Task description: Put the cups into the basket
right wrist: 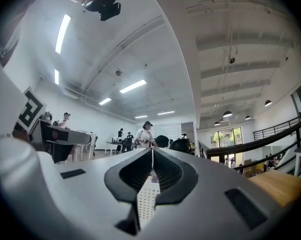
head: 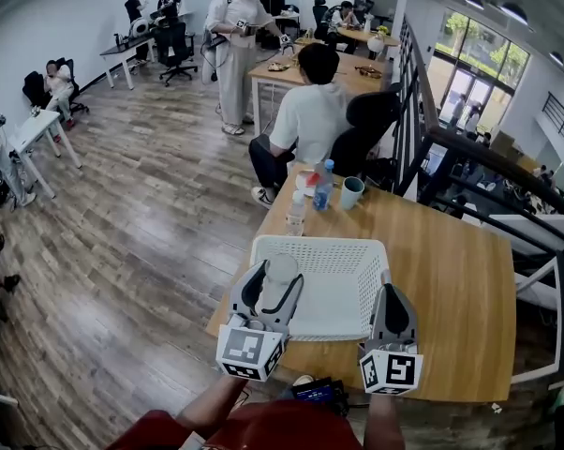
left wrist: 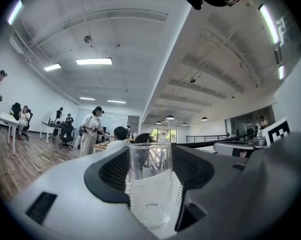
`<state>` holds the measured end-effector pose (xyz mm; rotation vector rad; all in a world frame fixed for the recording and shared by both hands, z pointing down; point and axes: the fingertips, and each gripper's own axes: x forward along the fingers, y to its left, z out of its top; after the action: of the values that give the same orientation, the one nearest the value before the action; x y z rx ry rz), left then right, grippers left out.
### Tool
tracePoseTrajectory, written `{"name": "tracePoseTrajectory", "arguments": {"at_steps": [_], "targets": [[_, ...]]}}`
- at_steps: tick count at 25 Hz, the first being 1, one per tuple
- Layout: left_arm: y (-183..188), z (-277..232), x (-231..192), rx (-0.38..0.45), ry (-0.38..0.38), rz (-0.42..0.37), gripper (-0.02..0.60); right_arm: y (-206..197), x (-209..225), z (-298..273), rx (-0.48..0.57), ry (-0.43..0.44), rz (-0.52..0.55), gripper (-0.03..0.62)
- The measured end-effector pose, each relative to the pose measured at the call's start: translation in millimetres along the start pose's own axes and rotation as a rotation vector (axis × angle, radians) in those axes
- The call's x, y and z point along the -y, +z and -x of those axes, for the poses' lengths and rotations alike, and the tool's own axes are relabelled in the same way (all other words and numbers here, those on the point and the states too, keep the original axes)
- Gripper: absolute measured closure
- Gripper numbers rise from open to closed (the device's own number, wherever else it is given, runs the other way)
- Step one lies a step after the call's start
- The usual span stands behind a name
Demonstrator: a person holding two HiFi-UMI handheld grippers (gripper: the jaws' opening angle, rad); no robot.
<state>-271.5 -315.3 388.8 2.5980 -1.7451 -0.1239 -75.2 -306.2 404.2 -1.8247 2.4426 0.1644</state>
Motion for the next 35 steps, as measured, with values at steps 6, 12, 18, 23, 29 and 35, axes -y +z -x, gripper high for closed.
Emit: {"name": "tracePoseTrajectory", "arguments": {"at_steps": [6,12,18,23,29,35], "targets": [[4.8,-41.9,24.6,-0.009,-0.027,0.001,0.311,4.6,42.7,-14.1,0.002,-0.023,-0.013,0.582],[-1.7,-69.4,43.8,-0.022,-0.043,-0.001,0.311,0.8,77.8,-21.2,0.003,-0.045,-0.028,0.582],[-9.6,-84.7,45.4,-0.046,-0.066,0.006,0.311,-2.4,89.4,-25.5,-0.002,-0.067,-0.021,0.582],[-10.9,-94.9,44.0,-0.063,-0.108,0.002,0.311,-2.4,90.8,-30.3,-0.008,-0.104,-0.019,0.582],[-18.8,-103.6,39.5,-0.078,-0.142,0.009,0.311,-3.2,87.9,-34.4,-0.012,-0.135,-0.021,0.582],[-27.2,-111.8,41.4,-0.105,-0.177,0.001,0.311,-3.0,89.6,-34.7,-0.016,-0.146,-0.002,0.582]]}}
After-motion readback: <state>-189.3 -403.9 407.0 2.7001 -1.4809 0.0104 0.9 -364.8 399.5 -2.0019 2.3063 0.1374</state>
